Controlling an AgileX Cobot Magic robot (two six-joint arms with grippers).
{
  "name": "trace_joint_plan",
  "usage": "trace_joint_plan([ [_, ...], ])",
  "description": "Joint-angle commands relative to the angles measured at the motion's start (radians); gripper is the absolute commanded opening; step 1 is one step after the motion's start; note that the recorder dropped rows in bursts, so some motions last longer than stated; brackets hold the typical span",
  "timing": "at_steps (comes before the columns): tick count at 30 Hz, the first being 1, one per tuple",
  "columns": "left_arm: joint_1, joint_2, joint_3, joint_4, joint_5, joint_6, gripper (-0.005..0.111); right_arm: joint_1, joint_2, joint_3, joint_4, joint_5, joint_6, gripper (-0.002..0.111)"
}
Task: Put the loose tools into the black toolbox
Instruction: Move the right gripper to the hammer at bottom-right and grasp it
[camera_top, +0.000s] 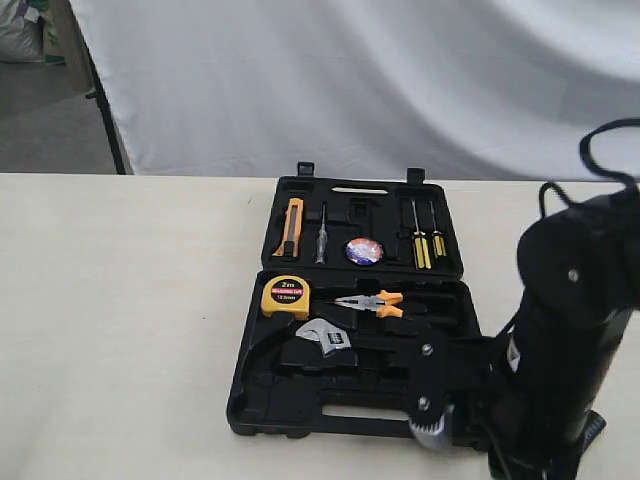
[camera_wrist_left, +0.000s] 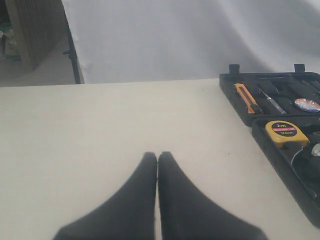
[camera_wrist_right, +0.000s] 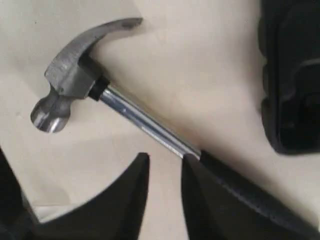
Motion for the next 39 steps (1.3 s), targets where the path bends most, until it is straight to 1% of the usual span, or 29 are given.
trace_joint_plan([
  [1, -0.004, -0.003, 0.003, -0.004, 0.001, -0.008, 0.001, 0.149, -0.008, 0.025, -0.054, -0.089, 0.020, 0.074],
  [2, -0.004, -0.003, 0.003, -0.004, 0.001, -0.008, 0.001, 0.161, -0.008, 0.025, -0.063, -0.082, 0.020, 0.079],
  [3, -0.004, -0.003, 0.003, -0.004, 0.001, -0.008, 0.001, 0.166, -0.006, 0.026, -0.067, -0.072, 0.020, 0.080],
  [7, -0.004, -0.003, 0.003, -0.004, 0.001, -0.008, 0.001, 0.166, 0.054, 0.026, -0.074, -0.075, 0.013, 0.074],
  [11, -0.004, -0.003, 0.003, -0.004, 0.001, -0.008, 0.001, 0.166, 0.178, 0.026, -0.103, -0.076, 0.013, 0.074],
  [13, -0.004, -0.003, 0.003, -0.004, 0.001, -0.008, 0.001, 0.176, 0.231, 0.026, -0.105, -0.114, 0.011, 0.074],
  [14, -0.004, -0.003, 0.003, -0.004, 0.001, -0.008, 0.001, 0.189, 0.248, 0.026, -0.105, -0.134, 0.011, 0.071],
  [15, -0.004, -0.003, 0.003, -0.004, 0.001, -0.008, 0.001, 0.203, 0.257, 0.026, -0.105, -0.147, 0.011, 0.067],
  [16, -0.004, -0.003, 0.003, -0.004, 0.001, -0.008, 0.001, 0.220, 0.264, 0.026, -0.105, -0.167, 0.011, 0.060],
  [17, -0.004, -0.003, 0.003, -0.004, 0.001, -0.008, 0.001, 0.239, 0.269, 0.026, -0.105, -0.185, 0.011, 0.051],
  [20, -0.004, -0.003, 0.003, -0.004, 0.001, -0.008, 0.001, 0.281, 0.274, 0.026, -0.101, -0.256, 0.031, 0.018],
  [22, -0.004, -0.003, 0.003, -0.004, 0.001, -0.008, 0.001, 0.301, 0.274, 0.026, -0.099, -0.312, 0.069, 0.000],
  [25, -0.004, -0.003, 0.003, -0.004, 0.001, -0.008, 0.001, 0.312, 0.274, 0.026, -0.081, -0.387, 0.128, -0.001],
  [28, -0.004, -0.003, 0.003, -0.004, 0.001, -0.008, 0.001, 0.312, 0.274, 0.026, -0.019, -0.428, 0.132, -0.001],
  [33, -0.004, -0.003, 0.003, -0.004, 0.001, -0.008, 0.001, 0.312, 0.274, 0.026, 0.156, -0.443, 0.132, -0.001],
  [39, -0.004, -0.003, 0.003, -0.004, 0.001, -0.008, 0.001, 0.312, 0.271, 0.026, 0.167, -0.449, 0.112, -0.001],
])
